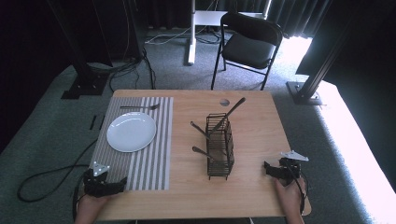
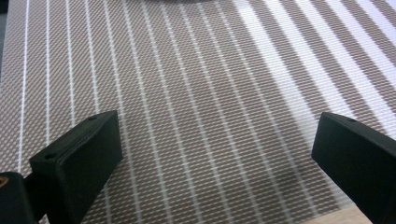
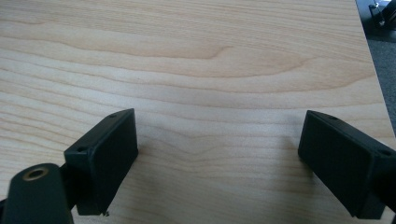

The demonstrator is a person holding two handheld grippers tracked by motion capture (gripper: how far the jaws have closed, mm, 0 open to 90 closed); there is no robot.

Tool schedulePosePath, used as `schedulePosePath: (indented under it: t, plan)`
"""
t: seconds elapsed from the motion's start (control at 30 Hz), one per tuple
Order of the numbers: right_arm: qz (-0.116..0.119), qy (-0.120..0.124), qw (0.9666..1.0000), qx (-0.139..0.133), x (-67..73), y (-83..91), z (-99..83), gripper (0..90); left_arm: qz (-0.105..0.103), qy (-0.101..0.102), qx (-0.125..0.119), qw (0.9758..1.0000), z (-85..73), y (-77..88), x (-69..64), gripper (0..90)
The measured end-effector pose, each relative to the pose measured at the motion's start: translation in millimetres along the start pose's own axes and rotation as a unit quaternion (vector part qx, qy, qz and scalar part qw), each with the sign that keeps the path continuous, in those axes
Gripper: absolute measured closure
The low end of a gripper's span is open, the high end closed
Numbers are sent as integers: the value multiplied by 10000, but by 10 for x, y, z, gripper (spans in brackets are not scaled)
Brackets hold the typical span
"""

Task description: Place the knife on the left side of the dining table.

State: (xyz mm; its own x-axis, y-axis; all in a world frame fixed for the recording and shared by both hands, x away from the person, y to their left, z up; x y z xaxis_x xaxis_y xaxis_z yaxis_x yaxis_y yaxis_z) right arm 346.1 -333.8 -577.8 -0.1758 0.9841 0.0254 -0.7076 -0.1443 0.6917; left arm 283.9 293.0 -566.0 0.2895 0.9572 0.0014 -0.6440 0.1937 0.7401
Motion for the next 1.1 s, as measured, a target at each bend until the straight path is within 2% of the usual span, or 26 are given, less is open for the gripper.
schedulePosePath:
  t: [0.2,0.43,0.47,0.7,0.8,1.03,1.1]
  plan:
    - [0,0,10000,0,0,0,0,114,-223,-88,-62,9997,102,27,-130,19]
    - [0,0,10000,-1,0,0,0,113,-433,-425,-184,9980,299,112,-391,20]
    - [0,-1,10000,0,0,0,0,114,-518,-461,-220,9974,338,131,-445,20]
    - [1,0,10000,-1,0,0,0,114,-762,-803,-379,9931,534,243,-744,20]
    - [0,0,10000,0,0,0,0,114,-885,-978,-424,9904,616,289,-867,20]
    - [1,-2,10000,-1,0,0,0,114,-1127,-1205,-572,9846,763,389,-1084,20]
    - [1,-1,10000,-1,0,0,0,114,-1250,-1261,-607,9822,808,424,-1149,20]
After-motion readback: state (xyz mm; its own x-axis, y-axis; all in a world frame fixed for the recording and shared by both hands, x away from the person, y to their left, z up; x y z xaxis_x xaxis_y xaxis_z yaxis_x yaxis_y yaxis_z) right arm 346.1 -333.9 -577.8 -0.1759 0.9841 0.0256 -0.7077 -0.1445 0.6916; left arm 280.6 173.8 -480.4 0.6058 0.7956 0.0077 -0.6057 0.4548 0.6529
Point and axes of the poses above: each handheld gripper's, and its own axes: y roughly backward along the jaws, z roughly out of its top, x roughly to its left, the point moved 4 cm from there along -y, roughly forward along the jaws, and after that the axes turned 1 degree about -y, right-handed, at the moved point
